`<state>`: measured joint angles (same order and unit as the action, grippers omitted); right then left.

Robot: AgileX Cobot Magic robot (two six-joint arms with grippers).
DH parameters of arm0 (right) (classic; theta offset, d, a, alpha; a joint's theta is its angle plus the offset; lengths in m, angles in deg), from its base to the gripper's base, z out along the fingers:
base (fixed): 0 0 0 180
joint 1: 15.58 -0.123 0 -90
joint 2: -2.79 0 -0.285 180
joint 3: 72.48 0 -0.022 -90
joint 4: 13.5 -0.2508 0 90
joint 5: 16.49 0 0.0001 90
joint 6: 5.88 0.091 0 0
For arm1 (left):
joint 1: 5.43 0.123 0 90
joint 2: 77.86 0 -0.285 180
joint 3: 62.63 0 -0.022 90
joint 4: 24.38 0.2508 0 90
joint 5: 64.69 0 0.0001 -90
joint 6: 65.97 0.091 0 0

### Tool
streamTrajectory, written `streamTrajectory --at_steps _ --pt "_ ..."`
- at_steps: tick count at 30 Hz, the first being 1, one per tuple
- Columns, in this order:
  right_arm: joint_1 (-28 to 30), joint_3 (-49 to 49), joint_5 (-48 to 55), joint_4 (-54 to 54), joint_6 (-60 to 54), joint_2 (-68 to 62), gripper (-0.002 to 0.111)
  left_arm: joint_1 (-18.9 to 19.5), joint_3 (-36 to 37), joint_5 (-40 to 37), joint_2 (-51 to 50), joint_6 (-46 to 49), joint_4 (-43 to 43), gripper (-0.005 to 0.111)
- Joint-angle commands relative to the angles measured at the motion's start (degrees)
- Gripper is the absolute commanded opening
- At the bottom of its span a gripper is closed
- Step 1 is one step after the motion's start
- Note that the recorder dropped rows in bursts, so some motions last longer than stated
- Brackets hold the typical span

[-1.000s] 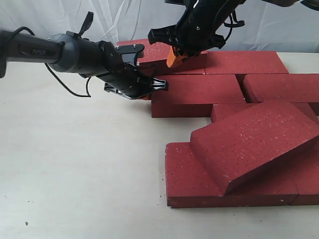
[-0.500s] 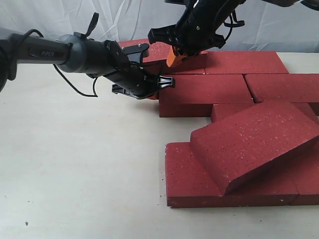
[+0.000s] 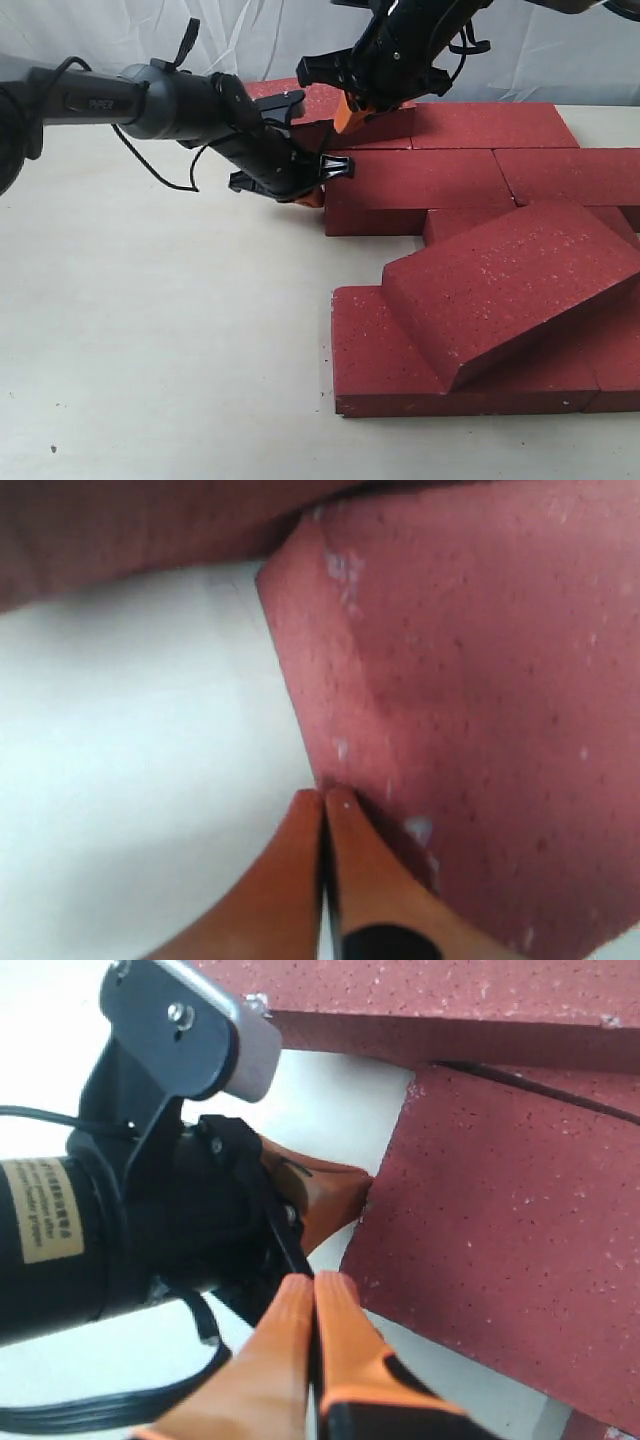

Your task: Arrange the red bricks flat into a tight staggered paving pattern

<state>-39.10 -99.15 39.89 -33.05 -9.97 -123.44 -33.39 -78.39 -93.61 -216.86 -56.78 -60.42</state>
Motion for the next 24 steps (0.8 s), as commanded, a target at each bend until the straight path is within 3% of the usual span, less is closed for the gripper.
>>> streamTrajectory --at_steps 1,4,10,16,24 --pt "0.20 -0.36 -0.10 -0.15 -0.25 0.65 -0.001 1.51 -0.12 -6.65 1.62 -2.28 3.45 0.000" --pt "0.20 -0.36 1.55 -0.10 -0.25 0.65 -0.001 1.52 -0.12 -9.83 5.05 -9.19 14.84 0.000" --pt "0.20 -0.36 7.28 1.19 -0.37 1.06 -0.001 1.52 0.11 -16.42 9.59 -10.75 22.22 0.000" --pt "0.20 1.22 10.92 2.79 -0.50 4.43 -0.001 1.52 9.26 -15.46 16.55 -13.29 24.11 0.000" --pt "0.20 16.26 3.65 4.69 -2.32 13.04 -0.001 -0.41 17.65 -13.57 26.13 -13.08 26.61 0.000"
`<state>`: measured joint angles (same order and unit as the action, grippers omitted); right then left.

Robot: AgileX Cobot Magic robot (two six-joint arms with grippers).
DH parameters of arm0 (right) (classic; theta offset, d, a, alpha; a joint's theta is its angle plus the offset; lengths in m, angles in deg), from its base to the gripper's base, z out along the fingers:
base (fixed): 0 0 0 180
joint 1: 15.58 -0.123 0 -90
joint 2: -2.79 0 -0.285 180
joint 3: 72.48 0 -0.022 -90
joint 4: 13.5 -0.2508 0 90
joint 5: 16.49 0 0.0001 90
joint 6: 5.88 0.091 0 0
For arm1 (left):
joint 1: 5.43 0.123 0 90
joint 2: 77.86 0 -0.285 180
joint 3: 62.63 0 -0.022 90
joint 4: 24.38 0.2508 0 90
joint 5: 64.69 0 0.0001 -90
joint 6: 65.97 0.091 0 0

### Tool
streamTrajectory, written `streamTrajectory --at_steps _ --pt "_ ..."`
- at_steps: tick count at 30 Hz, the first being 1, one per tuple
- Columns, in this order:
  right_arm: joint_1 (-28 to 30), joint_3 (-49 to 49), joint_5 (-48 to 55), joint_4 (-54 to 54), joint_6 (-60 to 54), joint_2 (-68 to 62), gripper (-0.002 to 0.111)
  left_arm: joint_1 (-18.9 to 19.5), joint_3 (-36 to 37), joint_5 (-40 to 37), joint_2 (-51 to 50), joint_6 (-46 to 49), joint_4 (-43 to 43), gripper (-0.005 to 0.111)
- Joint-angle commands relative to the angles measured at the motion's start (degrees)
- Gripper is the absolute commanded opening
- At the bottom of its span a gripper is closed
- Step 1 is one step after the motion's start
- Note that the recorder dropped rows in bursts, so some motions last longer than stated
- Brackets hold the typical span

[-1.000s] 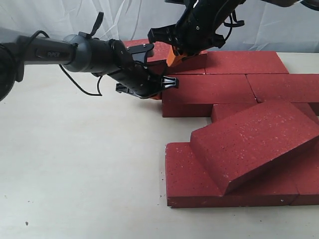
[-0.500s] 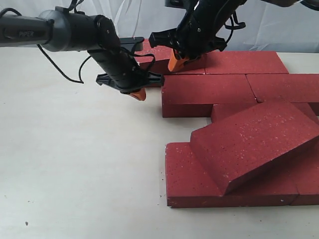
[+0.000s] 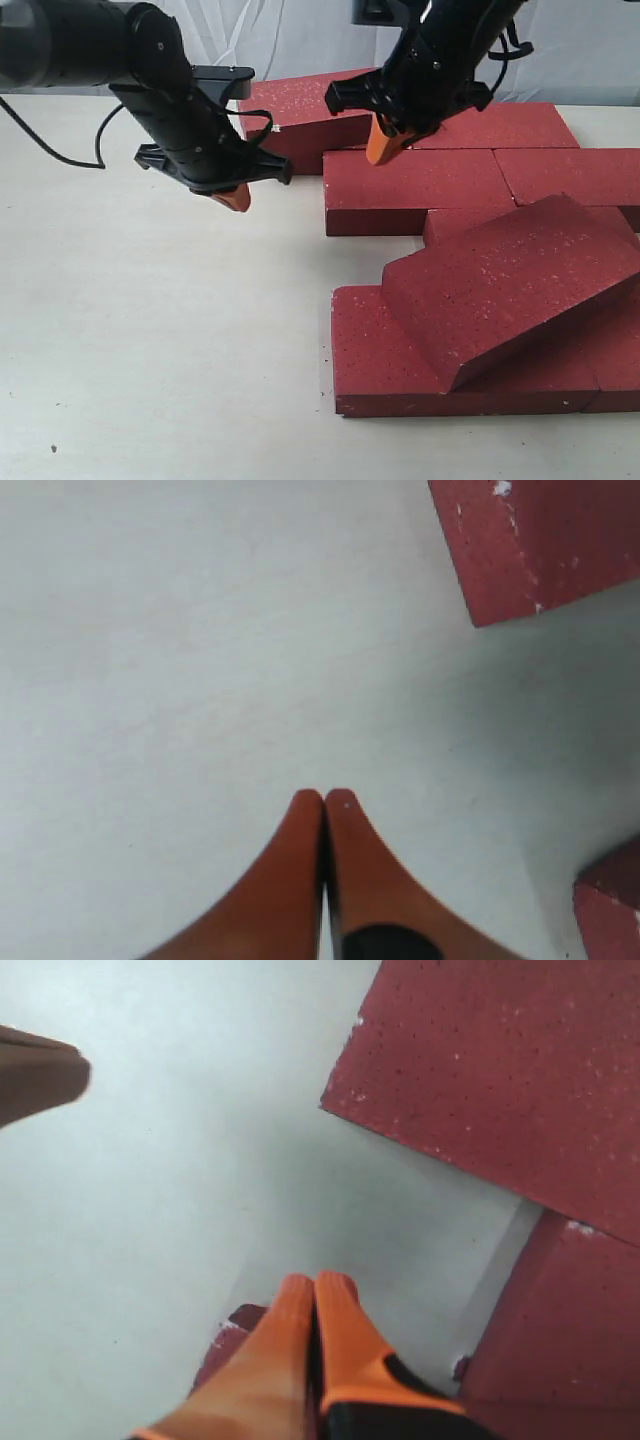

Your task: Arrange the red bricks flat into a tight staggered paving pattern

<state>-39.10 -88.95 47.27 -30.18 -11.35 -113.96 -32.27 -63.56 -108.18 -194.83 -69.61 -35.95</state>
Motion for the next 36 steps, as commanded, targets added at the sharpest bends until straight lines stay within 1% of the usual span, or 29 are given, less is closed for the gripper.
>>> streamTrajectory --at_steps 1,5,9,16,22,27,30,33,36 --pt "0.20 7.66 -4.56 2.14 -0.94 4.40 -0.001 -2.19 3.50 1.00 5.07 -0.26 2.71 0.000" --pt "0.20 11.84 -6.51 2.69 -0.94 7.06 -0.001 -4.94 5.65 1.14 8.19 -0.26 4.65 0.000" --pt "2.66 13.54 -6.91 2.00 -0.94 8.72 -0.001 -7.71 7.32 1.14 10.03 -0.26 5.02 0.000" --pt "12.07 14.75 -5.29 1.79 -1.56 11.36 -0.001 -13.59 8.43 1.52 11.41 -0.26 5.29 0.000" --pt "20.29 17.92 -5.51 1.79 -2.52 12.72 -0.001 -18.37 8.43 2.21 11.41 -0.26 5.67 0.000" --pt "28.34 20.90 -7.19 -1.66 -3.68 12.72 -0.001 -21.99 8.43 2.20 11.41 -0.11 5.79 0.000" --pt "32.37 21.31 -7.59 -3.00 -4.06 12.72 -0.001 -23.50 9.29 3.72 11.41 -0.07 5.89 0.000" --pt "35.53 21.37 -7.70 -2.34 -4.06 12.62 -0.001 -24.20 10.48 6.07 10.54 -0.07 5.65 0.000" --pt "37.26 21.37 -7.79 -0.06 -4.06 12.51 -0.001 -24.32 11.14 6.46 9.06 -0.07 4.10 0.000"
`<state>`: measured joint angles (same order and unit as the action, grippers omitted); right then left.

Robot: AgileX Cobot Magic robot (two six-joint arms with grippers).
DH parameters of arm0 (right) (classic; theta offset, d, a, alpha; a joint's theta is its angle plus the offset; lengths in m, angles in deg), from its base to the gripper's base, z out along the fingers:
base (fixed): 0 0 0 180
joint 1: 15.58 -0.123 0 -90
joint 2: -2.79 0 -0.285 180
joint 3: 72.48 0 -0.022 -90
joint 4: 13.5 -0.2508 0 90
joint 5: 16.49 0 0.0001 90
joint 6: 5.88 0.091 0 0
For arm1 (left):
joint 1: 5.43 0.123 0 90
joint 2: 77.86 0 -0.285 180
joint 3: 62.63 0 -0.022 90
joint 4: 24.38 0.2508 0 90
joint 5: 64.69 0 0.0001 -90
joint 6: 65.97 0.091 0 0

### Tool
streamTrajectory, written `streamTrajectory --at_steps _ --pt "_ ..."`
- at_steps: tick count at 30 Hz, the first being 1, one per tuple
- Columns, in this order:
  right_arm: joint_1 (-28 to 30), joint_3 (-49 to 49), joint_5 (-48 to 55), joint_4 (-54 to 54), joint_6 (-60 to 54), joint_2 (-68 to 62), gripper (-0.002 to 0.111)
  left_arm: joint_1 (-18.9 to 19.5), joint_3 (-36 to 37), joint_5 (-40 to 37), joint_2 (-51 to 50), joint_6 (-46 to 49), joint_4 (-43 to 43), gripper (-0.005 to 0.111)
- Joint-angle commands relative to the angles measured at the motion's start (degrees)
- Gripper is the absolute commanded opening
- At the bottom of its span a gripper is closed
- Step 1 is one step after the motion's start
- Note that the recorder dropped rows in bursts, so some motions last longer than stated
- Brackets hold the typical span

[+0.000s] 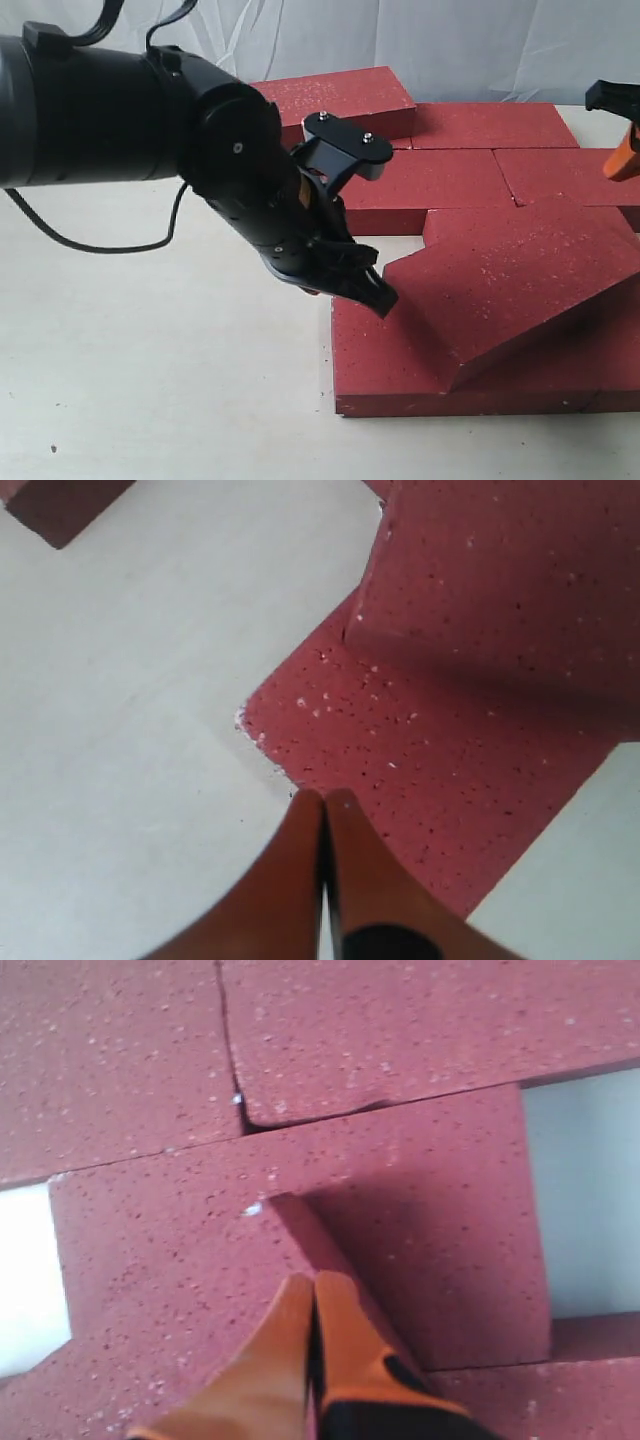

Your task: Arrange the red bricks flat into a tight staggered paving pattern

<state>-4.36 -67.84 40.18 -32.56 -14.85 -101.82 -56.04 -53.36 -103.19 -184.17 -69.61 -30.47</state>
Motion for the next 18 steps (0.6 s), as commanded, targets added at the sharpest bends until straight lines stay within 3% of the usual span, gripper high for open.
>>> streamTrajectory --at_steps 1,6,13,18 --pt "2.76 0.26 -0.86 3.26 -0.56 0.36 -0.001 -0.54 0.94 1.56 -2.23 0.02 -1.38 0.000" --pt "2.76 0.41 -1.61 4.61 -0.56 -0.70 -0.001 -0.54 0.94 4.45 -3.76 1.31 -4.95 0.000" --pt "2.76 2.67 -3.28 2.12 -0.27 -4.29 -0.001 -0.54 0.94 6.54 -5.57 11.23 -17.74 0.000" --pt "2.65 3.25 -3.41 1.19 -0.46 -5.83 -0.001 -0.54 0.94 7.43 -6.18 11.98 -18.94 0.000"
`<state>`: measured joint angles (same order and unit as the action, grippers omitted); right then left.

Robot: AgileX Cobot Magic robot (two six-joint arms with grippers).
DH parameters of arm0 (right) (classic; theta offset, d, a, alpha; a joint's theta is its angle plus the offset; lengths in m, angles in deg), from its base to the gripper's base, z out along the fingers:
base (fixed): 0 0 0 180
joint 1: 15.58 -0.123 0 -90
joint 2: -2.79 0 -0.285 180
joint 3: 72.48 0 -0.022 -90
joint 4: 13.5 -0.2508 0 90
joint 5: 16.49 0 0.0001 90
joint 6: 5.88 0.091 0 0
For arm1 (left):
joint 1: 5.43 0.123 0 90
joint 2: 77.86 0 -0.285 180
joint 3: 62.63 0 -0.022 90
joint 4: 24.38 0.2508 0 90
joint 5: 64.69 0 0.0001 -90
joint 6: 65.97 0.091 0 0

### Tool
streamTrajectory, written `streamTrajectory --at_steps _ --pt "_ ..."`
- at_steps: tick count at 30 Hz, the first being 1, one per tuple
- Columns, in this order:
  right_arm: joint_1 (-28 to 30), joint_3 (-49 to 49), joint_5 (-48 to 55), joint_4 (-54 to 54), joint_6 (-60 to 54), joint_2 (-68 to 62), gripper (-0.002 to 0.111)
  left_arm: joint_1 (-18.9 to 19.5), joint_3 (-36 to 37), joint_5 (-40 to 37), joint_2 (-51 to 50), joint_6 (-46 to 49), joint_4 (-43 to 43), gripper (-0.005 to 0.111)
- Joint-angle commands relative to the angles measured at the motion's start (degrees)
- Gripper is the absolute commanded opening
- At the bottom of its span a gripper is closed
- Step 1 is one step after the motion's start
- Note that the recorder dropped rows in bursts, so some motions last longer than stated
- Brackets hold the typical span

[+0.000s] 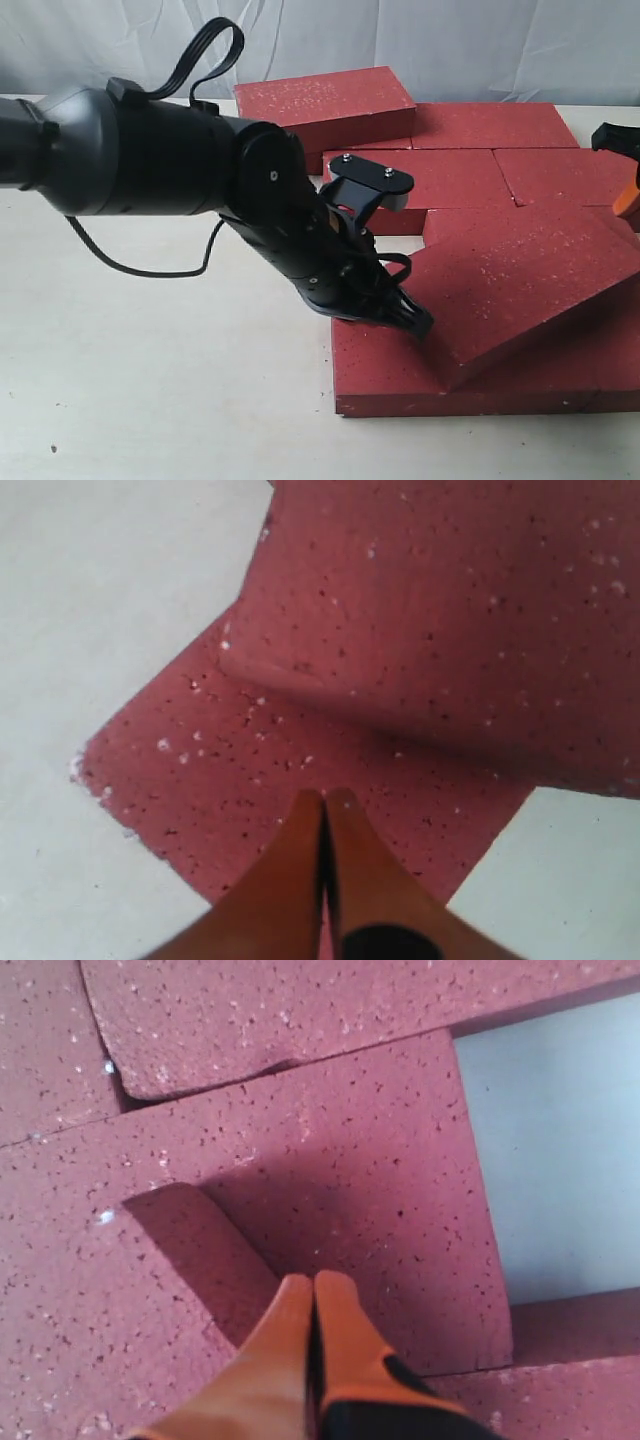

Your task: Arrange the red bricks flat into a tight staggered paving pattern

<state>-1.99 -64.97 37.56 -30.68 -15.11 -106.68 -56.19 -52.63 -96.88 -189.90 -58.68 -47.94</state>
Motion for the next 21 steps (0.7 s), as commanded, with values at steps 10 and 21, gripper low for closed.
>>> streamTrajectory --at_steps 10,21 --pt "-1.44 0.37 0.15 -2.54 -3.04 -4.02 -0.001 -0.39 0.21 1.48 -0.58 1.06 -3.03 0.000" --pt "-4.94 0.37 1.51 -4.65 -4.71 -4.38 -0.001 -0.23 -0.12 1.50 -2.56 4.05 -5.70 0.000"
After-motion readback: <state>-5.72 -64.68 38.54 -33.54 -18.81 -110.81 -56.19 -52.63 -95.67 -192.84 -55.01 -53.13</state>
